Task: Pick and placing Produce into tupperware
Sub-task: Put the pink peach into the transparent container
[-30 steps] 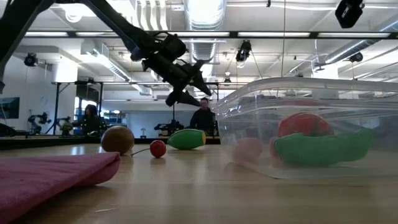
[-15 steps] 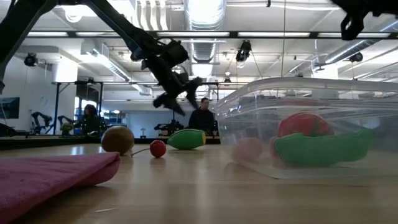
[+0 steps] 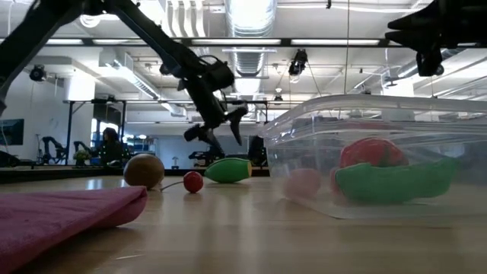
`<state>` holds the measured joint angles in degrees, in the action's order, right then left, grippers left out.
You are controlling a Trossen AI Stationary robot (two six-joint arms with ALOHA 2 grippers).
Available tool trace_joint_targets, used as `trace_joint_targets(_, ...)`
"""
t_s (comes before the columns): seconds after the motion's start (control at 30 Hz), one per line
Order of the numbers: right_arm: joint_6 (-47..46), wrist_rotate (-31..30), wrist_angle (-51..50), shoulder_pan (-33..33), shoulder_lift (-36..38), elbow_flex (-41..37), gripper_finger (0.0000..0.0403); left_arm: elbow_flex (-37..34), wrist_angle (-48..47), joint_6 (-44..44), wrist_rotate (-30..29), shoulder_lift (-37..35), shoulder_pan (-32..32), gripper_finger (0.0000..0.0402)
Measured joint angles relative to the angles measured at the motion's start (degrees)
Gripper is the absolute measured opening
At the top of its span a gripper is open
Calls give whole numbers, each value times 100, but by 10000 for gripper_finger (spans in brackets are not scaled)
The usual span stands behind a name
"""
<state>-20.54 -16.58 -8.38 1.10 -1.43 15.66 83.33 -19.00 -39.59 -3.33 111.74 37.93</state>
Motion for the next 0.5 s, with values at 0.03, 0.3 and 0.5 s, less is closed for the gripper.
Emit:
trace_joint_targets(0.03, -89, 0, -11, 0, 0, -9, 82, 117, -193, -144, 122, 145, 0, 255)
trace_joint_targets(0.3, -911, 0, 16, 0, -13, 24, 87, 955, -223, -92, 866, 844, -87, 255)
trace_joint_targets(0.5, -924, 0, 15, 0, -15, 24, 88, 1168, -405, 387, 526, 859, -92, 255)
